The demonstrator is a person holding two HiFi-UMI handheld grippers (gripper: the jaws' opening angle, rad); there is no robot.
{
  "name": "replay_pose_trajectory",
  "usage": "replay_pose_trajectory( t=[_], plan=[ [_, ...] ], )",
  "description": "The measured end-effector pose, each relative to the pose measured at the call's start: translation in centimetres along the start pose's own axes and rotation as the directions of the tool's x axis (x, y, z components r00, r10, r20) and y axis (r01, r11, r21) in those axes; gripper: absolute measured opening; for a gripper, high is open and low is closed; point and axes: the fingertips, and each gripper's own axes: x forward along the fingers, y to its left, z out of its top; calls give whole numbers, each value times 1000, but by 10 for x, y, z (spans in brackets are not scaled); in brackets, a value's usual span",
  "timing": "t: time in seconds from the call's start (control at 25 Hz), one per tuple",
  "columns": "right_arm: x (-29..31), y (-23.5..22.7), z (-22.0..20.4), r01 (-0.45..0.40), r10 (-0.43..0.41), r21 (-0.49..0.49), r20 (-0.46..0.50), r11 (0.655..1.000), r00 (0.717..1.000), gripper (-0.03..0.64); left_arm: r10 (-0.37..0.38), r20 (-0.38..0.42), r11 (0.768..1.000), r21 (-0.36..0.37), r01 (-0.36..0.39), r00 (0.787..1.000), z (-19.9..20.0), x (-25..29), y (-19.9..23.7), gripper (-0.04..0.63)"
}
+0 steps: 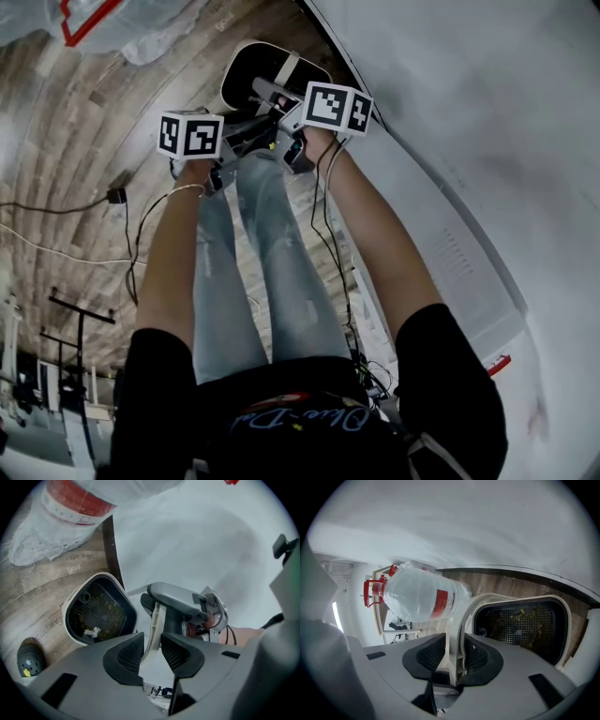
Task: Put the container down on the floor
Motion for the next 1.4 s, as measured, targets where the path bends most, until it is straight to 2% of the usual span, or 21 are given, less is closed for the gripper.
replay_pose_trajectory(
  t=[0.08, 0.28, 0.6, 0.76, 1.04, 1.24, 1.4],
  plan=[
    [4, 6, 0, -10, 10, -17, -2, 1000, 1000, 123, 8, -2, 1000, 7, -8, 1000, 3, -4, 2, 106],
    [12, 13, 1, 5, -5, -25, 5, 1000, 1000, 166, 21, -18, 1000, 20, -21, 1000, 7, -10, 7, 106],
    [7, 3, -4, 44, -44, -26, 6, 999, 999, 176, 65, 38, 998, 12, -66, 997, 15, -27, 23, 112],
    [9, 6, -1, 32, -32, -22, 10, 999, 999, 176, 85, 63, 996, 11, -85, 994, 23, -37, 34, 115],
    [11, 16, -6, 8, -8, -34, -1, 999, 1000, 180, 174, 89, 984, 23, -176, 981, 33, -50, 52, 118],
    [13, 27, -9, -17, 17, -47, -12, 999, 1000, 186, 235, 72, 971, 36, -238, 969, 31, -62, 63, 112],
    [12, 32, -8, -28, 28, -57, -3, 998, 1000, 192, 221, 80, 975, 0, -222, 972, 30, -66, 64, 112]
  ],
)
